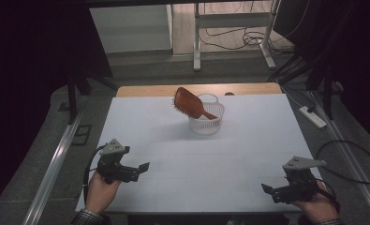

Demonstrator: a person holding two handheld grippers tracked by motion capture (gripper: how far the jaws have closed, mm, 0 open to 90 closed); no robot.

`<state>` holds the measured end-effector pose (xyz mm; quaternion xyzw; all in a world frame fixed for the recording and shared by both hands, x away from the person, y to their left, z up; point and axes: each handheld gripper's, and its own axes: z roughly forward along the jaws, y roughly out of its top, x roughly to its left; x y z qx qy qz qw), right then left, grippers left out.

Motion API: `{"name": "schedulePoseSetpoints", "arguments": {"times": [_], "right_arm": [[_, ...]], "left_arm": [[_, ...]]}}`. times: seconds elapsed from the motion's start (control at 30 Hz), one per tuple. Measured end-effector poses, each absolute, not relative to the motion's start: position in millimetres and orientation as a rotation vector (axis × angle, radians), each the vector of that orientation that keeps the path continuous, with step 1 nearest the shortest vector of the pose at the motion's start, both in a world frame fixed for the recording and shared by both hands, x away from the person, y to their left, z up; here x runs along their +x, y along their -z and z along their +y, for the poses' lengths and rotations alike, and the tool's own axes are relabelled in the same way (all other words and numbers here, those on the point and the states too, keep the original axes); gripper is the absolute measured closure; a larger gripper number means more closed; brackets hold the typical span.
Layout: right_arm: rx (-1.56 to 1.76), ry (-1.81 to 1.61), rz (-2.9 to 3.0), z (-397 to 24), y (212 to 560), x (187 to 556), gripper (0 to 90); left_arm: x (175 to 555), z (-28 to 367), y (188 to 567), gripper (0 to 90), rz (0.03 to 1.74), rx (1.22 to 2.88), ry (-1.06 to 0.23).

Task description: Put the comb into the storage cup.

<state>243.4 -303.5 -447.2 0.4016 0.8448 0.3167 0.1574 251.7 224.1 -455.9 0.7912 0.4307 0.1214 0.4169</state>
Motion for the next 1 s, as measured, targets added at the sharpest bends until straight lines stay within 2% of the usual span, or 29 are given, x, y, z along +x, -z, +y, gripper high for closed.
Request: {"name": "schedulePoseSetpoints", "arguments": {"times": [1.0], "right_arm": [[1.149,-0.903,2.416,-303.2,447.2,243.5,0.0]], "left_arm": [[223.1,249.6,461.3,0.0,1.155,1.955,-0.324]]}}
